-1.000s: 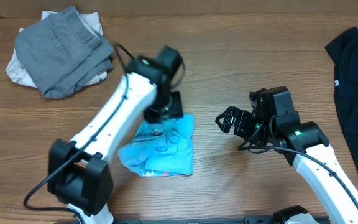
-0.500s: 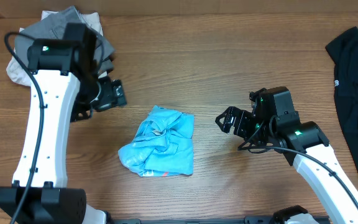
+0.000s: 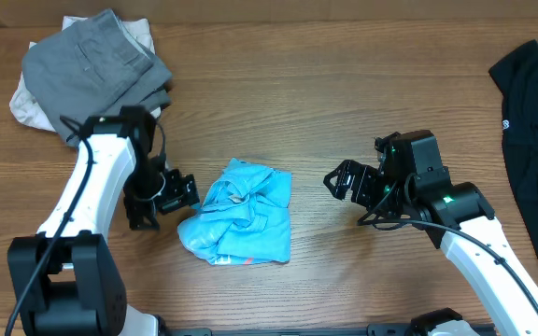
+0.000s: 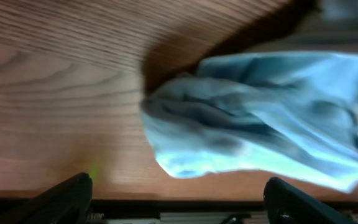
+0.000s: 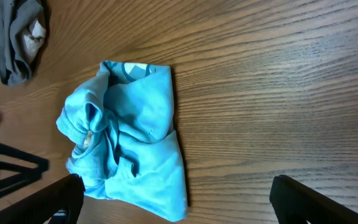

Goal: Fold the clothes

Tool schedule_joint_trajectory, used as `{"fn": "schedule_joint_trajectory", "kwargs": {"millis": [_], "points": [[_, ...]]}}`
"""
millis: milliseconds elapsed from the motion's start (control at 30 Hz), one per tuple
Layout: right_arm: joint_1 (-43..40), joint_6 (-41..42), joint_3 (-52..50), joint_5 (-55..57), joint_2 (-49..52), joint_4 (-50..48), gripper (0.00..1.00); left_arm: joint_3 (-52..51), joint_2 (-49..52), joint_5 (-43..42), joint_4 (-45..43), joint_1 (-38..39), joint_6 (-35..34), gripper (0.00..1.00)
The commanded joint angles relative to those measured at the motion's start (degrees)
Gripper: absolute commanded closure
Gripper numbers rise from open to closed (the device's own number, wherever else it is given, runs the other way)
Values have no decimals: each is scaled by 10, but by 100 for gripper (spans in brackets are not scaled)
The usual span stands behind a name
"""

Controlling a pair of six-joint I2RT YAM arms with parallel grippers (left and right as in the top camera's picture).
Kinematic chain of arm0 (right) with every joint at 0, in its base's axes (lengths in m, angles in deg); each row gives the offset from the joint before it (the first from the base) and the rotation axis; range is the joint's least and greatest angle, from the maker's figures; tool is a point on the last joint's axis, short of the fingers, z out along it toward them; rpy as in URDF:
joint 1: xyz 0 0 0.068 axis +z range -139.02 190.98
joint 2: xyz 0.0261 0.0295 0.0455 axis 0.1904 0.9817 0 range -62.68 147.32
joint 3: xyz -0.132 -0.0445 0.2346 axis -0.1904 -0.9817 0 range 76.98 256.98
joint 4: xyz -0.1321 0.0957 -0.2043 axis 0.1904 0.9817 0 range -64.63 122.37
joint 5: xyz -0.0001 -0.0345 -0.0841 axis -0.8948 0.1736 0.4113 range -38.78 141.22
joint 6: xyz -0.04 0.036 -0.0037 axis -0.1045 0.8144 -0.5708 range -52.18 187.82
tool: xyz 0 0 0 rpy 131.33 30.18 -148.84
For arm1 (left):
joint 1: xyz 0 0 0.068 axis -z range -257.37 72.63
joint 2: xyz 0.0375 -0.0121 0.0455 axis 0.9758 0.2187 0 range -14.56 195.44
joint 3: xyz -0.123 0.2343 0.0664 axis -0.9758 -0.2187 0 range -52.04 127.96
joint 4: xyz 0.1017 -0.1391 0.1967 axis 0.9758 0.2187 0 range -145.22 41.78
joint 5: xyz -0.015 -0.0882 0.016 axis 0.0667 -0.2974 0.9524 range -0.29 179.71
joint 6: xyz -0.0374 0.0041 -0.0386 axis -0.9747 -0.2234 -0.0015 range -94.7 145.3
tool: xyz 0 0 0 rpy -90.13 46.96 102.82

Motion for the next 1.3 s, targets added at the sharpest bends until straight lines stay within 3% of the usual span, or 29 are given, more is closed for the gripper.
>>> {"fn": "schedule_joint_trajectory", "kwargs": {"millis": [0, 533, 700, 933, 1200, 1267], "points": [[1, -2, 2, 0, 0, -1, 0, -34, 2, -14, -14, -35, 10, 11], [1, -2, 2, 0, 0, -2, 0, -93, 3, -53, -153, -58, -9, 20], [1, -2, 2, 0, 0, -3, 0, -97, 4, -53, -152, -57, -19, 23], [1, -2, 2, 0, 0, -3, 0, -178, 6, -72, -205, -54, -20, 25], [1, -2, 2, 0, 0, -3, 0, -165, 5, -89, -211, -54, -15, 44], [1, -2, 2, 0, 0, -3, 0, -152, 5, -85, -202, -54, -13, 60]]}}
